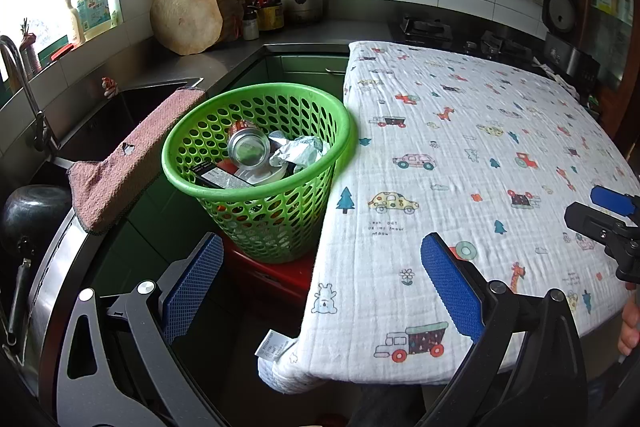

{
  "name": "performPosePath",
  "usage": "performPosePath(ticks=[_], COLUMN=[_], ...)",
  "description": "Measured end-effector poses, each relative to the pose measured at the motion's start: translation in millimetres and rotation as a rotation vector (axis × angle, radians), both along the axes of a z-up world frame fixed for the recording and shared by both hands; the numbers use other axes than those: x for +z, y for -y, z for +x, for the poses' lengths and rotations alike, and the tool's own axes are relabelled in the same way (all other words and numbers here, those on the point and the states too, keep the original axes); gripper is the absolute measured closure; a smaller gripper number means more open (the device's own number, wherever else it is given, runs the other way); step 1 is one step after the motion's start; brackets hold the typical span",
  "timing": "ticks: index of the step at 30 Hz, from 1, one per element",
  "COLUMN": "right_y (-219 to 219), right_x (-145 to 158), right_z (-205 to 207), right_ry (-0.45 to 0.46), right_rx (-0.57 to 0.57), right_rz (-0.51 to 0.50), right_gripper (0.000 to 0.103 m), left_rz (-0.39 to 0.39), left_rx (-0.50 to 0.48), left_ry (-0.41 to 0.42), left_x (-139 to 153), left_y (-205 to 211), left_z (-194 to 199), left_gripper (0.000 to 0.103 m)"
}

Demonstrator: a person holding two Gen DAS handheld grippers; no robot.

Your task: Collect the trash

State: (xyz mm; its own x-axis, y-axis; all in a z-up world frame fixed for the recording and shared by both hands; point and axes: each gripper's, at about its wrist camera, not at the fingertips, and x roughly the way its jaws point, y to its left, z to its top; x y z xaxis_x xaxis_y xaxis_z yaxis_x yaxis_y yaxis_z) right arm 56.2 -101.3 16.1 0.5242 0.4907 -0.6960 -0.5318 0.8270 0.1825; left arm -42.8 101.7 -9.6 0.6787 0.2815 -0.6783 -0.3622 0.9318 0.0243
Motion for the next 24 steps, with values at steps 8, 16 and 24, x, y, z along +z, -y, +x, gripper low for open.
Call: performPosePath(ticks=[8,16,24], right_y=[-0.9,-2.1,-4.4], right_x=[0.3,-0.8,-0.7], right_z=[-0.4,-0.4,-0.6], right_ry=[-0.003,-0.004,-0.002], right_rx=[0.003,0.004,0.009], right_rz=[0.000,-0.003,-0.006], right_gripper=[0.009,0.009,0.009], left_rz=[0.004,0.005,0.006], left_rx=[0.001,0.001,0.001], left_ry=[0.000,0.001,0.001], left_x=[1.7,2.0,2.8], left_y=[0.4,0.3,-0.1], left_z=[-0.2,-0.2,0.9], left_gripper=[0.005,0.005,0.005])
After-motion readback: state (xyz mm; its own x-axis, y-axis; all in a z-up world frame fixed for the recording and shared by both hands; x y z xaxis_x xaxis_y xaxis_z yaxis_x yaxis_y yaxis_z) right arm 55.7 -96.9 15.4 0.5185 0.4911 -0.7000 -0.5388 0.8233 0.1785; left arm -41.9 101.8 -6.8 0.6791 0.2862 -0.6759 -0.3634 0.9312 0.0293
